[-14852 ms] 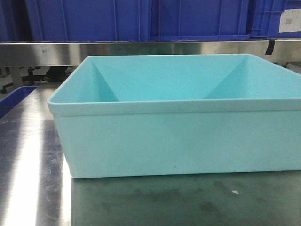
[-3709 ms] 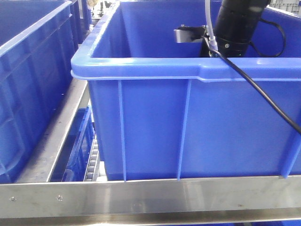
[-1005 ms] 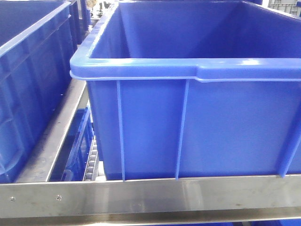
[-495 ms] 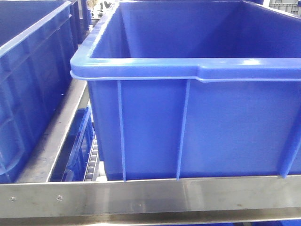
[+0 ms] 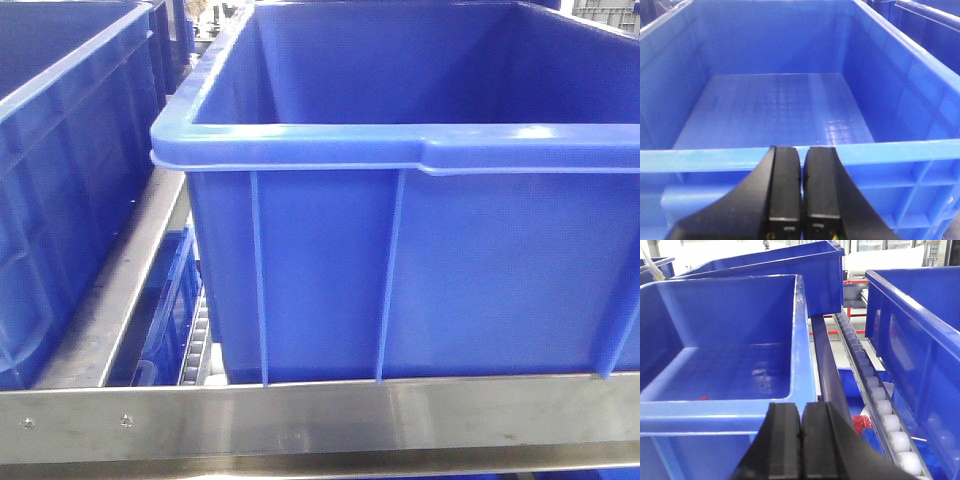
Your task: Pick red cube and place on left shelf
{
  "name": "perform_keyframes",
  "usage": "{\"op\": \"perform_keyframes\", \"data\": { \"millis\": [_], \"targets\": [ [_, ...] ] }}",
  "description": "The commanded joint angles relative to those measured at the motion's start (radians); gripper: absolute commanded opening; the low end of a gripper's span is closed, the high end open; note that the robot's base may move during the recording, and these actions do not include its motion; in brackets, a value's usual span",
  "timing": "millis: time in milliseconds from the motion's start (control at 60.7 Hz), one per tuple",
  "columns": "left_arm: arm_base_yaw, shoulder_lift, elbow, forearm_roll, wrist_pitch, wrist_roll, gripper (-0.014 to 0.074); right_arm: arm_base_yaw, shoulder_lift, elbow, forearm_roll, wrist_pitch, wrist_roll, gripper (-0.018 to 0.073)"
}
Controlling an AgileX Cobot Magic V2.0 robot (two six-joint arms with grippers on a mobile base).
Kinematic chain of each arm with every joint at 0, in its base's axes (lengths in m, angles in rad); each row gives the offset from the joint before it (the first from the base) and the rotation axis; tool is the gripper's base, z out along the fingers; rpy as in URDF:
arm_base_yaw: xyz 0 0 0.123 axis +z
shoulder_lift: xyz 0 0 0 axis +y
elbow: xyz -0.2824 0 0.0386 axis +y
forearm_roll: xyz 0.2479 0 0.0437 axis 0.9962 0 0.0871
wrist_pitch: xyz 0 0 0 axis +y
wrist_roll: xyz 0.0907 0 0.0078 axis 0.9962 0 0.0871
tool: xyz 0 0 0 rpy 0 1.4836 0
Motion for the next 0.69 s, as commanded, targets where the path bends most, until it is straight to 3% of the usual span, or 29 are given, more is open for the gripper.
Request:
{"op": "perform_keyframes", "data": {
  "millis": [0, 676],
  "targets": [
    [-0.007, -0.015, 0.023, -0.007, -0.086, -0.001, 0.0102, -0.006, -0.022, -0.015, 0.003, -0.082, -0.001, 0.0046],
    [-0.007, -0.015, 0.023, -0.007, -0.086, -0.001, 0.0102, -0.006, -0.022, -0.015, 0.003, -0.082, -0.001, 0.0046]
  ]
}}
